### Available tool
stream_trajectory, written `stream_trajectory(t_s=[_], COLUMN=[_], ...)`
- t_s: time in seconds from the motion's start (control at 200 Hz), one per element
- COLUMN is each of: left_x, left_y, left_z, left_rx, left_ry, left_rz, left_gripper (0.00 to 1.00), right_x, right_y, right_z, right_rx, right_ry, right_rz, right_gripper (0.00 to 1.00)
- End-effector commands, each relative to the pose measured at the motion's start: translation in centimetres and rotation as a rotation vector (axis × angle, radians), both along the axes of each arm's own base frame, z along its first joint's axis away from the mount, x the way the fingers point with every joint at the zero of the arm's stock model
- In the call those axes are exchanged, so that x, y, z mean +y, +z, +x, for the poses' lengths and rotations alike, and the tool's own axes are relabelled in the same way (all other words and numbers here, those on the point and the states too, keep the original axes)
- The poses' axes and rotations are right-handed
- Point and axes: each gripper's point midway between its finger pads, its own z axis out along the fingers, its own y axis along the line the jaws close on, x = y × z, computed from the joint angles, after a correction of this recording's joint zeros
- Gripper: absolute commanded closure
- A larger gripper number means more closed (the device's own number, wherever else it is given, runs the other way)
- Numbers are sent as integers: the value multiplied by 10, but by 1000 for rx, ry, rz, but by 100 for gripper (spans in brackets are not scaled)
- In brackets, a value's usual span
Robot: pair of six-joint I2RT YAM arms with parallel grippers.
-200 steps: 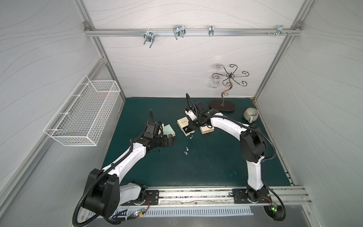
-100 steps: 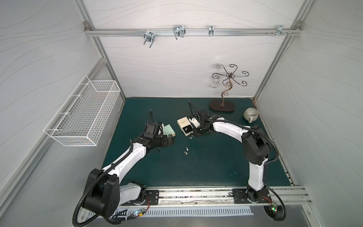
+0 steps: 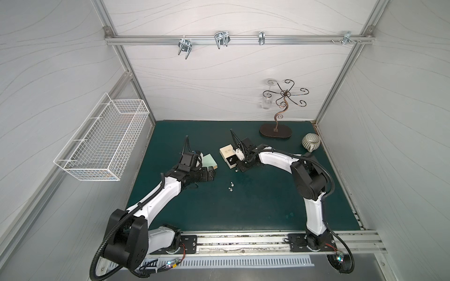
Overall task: Place the earrings into the drawer-style jewelry box
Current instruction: Pick up the earring from the center of the board.
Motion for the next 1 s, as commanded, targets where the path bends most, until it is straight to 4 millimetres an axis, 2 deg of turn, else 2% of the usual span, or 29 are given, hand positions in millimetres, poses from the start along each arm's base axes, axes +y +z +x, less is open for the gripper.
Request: stream_trajectory(t_s=[0.0,0.315,0.996], left_x=[1,1,2], left_y=[9,8,8], left_z=[4,4,3], left_rx=[-35,-35,-35], left_ry=[14,14,15], left_rz=[-11,-12,-9], left_gripper=[1,1,1], right_x=[9,12,14], right_y=[0,-6,-20], right_z=[5,11,7], right_rx=[-15,-8,13], right_ry=[-4,-17,-2], right_rz=[2,-5,-29], right_gripper=[76,75,79])
